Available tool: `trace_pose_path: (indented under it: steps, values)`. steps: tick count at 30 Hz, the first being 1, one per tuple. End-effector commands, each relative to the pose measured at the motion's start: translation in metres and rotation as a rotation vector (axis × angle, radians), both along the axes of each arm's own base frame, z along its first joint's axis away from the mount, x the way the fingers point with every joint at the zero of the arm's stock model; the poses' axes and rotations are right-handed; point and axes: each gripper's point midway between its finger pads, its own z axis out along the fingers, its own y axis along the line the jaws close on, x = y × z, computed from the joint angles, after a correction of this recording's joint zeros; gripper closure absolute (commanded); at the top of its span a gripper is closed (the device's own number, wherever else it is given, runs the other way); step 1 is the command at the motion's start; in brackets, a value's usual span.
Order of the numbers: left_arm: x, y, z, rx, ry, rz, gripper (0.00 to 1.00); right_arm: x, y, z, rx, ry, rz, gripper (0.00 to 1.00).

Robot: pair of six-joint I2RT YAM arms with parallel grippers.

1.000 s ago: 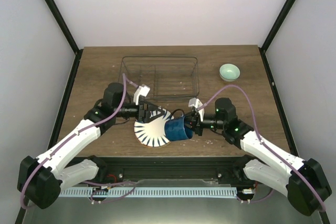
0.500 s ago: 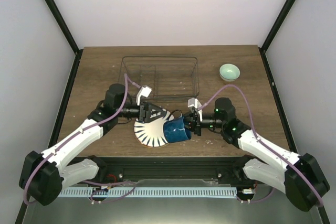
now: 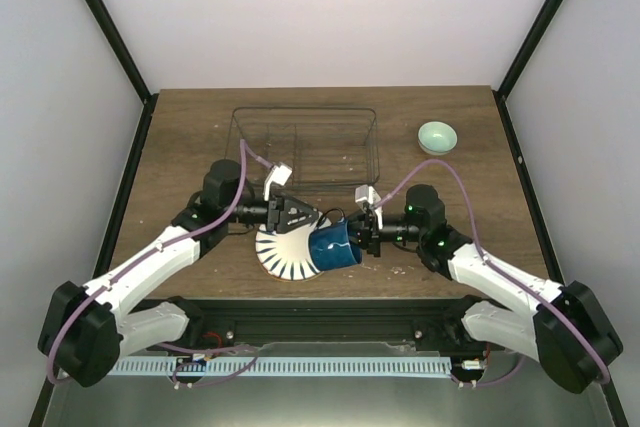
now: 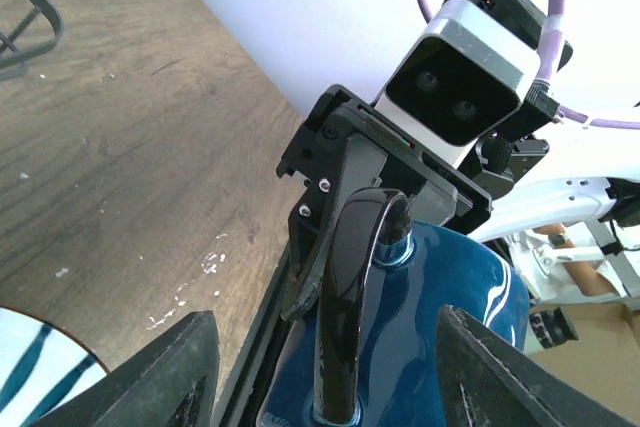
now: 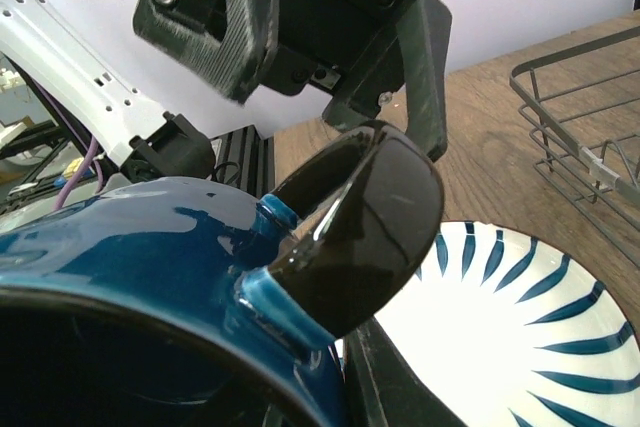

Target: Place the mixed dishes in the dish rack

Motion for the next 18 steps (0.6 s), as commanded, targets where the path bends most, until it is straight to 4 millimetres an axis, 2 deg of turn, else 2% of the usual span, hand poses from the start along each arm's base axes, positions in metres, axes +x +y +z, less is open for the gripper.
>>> trace_pose_path:
  steps: [1, 4, 18]
  values:
    - [-0.007, -0.007, -0.003, -0.011, -0.006, -0.040, 0.42, 0.004, 0.004, 0.029, 0.074, -0.083, 0.012, 0.99]
    - [-0.011, -0.010, -0.002, -0.012, -0.014, -0.051, 0.47, 0.007, 0.006, 0.029, 0.074, -0.085, 0.009, 0.99]
    - [-0.018, -0.023, -0.007, 0.004, -0.008, -0.088, 0.53, 0.014, 0.010, 0.033, 0.073, -0.096, 0.004, 0.99]
